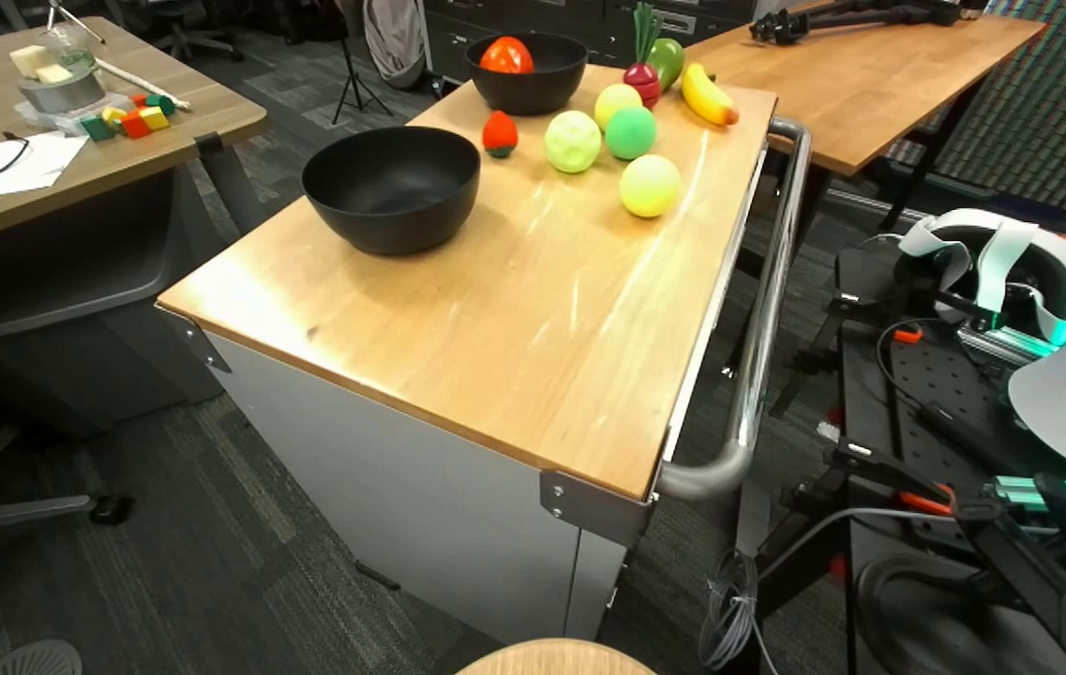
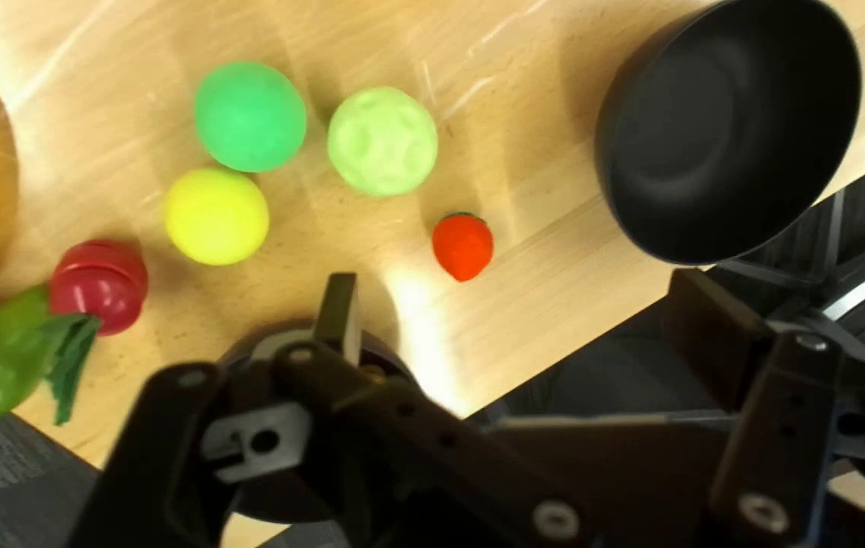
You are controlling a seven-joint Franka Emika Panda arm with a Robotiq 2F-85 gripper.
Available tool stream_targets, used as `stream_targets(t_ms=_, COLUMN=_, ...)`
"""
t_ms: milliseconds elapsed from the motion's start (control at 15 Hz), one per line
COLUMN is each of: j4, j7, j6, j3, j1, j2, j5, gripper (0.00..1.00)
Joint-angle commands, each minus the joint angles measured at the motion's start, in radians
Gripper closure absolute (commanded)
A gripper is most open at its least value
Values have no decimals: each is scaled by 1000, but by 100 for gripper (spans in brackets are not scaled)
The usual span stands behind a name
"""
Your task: Pick up the fruit toys from the table and put them in the two black bowls.
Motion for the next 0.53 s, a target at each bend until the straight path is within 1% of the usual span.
stream_targets(t_ms=0, j4=-147, j7=10, j6=110, j3=-57, j1=-70, j2=-125, j5=43, gripper=0)
stream_targets(t_ms=200, j4=-240, j7=-13, j6=226, j3=-121, j1=-137, j2=-174, j5=64, gripper=0)
stream_targets(t_ms=333, j4=-291, j7=-29, j6=288, j3=-155, j1=-177, j2=-168, j5=63, gripper=0)
stream_targets(t_ms=467, j4=-315, j7=-33, j6=307, j3=-176, j1=-215, j2=-122, j5=20, gripper=0)
